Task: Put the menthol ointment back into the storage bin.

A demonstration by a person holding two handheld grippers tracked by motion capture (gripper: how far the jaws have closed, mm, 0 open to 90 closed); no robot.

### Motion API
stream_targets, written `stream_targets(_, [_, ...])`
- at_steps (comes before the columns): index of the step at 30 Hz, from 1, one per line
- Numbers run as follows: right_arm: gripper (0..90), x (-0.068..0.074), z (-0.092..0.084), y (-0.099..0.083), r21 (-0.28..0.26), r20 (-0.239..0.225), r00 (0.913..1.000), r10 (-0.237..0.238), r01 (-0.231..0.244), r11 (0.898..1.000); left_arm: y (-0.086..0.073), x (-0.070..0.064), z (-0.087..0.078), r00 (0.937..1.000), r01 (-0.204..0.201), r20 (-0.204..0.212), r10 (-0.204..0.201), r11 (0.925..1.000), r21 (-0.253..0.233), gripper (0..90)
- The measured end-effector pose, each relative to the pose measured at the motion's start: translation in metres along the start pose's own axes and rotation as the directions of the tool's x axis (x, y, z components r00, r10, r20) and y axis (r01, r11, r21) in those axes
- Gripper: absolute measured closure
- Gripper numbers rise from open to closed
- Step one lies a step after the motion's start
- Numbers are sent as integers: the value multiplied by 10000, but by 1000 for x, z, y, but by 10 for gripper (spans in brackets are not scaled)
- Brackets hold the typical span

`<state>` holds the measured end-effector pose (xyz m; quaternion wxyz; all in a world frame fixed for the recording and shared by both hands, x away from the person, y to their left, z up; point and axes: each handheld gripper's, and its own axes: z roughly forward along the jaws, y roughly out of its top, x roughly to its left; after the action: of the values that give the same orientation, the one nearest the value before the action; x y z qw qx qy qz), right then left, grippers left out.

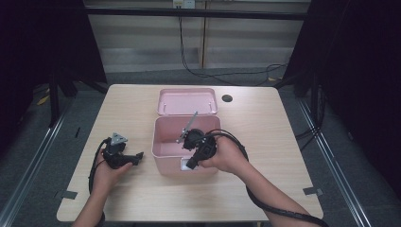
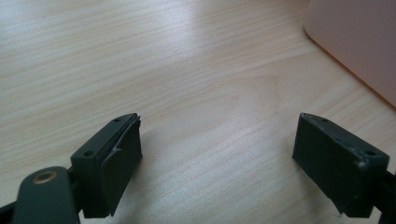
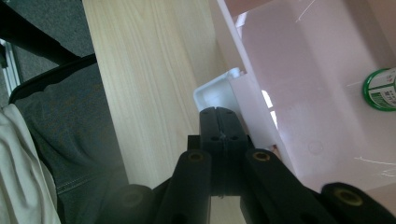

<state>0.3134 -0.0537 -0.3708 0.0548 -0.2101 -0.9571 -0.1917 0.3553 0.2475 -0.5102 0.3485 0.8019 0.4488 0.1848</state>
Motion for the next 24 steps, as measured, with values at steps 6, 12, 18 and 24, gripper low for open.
stream_targets(6, [900, 1, 0, -1, -28, 35, 9999, -158, 158, 9999, 0, 0, 0, 10000, -23, -3, 23, 10000, 20, 149])
stream_targets(12, [900, 0, 1, -2, -96, 5, 9998, -207, 207, 9997, 0, 0, 0, 10000, 10, -13, -10, 10000, 11, 150])
stream_targets(18, [900, 0, 0, -4, -139, -65, 9998, -183, 182, 9997, 8, 2, -2, 10000, 60, -14, -59, 9980, 630, 184])
stream_targets(24, [900, -2, 0, -5, -211, -120, 9996, -266, 263, 9994, 18, 7, -4, 9975, 650, 211, -680, 9905, 1209, 229])
